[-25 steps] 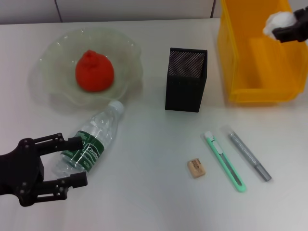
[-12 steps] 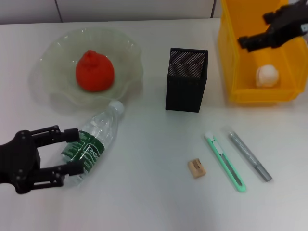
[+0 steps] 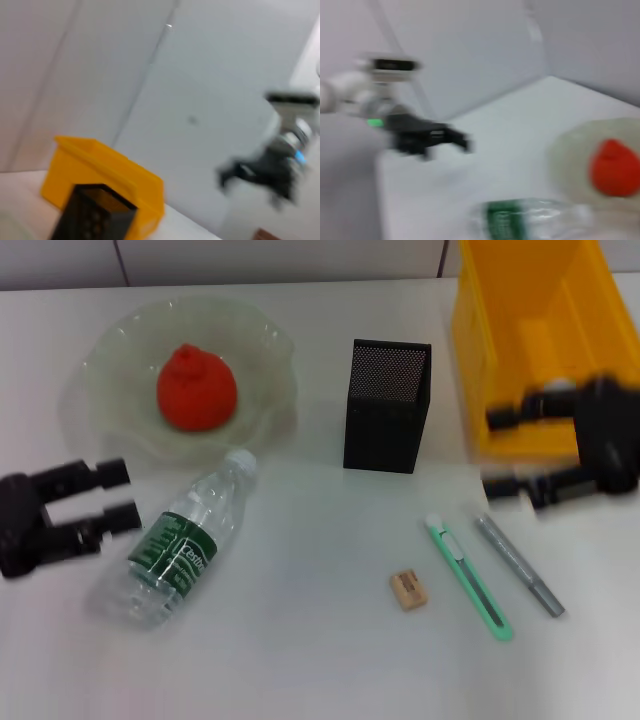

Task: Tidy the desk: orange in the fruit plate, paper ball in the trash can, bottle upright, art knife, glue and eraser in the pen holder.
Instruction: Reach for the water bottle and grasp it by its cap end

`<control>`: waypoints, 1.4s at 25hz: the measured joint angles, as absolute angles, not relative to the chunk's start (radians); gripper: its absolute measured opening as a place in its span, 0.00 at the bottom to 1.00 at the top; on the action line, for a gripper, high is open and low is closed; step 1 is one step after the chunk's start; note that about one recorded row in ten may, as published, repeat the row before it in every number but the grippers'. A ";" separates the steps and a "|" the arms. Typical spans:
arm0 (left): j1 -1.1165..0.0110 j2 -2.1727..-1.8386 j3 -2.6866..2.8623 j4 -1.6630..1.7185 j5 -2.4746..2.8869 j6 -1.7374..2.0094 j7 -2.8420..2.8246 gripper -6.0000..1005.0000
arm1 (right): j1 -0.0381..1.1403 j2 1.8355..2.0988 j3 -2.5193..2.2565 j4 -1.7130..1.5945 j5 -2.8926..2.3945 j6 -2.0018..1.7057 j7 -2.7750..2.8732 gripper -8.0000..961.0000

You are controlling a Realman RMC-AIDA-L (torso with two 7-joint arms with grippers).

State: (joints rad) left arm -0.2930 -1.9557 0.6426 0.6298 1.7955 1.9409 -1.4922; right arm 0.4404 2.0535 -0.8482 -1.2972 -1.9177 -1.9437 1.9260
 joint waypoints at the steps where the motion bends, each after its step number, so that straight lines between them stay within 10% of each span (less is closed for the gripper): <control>1: -0.295 -1.956 0.626 0.651 1.795 1.909 -1.556 0.74 | 0.444 2.047 -0.840 -1.226 -1.912 -1.980 1.859 0.88; 14: -0.426 -2.066 0.710 1.241 2.165 1.778 -2.306 0.74 | 0.451 2.008 -0.837 -0.708 -2.078 -1.855 1.445 0.88; 35: -0.487 -2.070 0.990 1.433 2.266 1.758 -2.619 0.74 | 0.463 2.010 -0.845 -0.689 -2.105 -1.884 1.430 0.88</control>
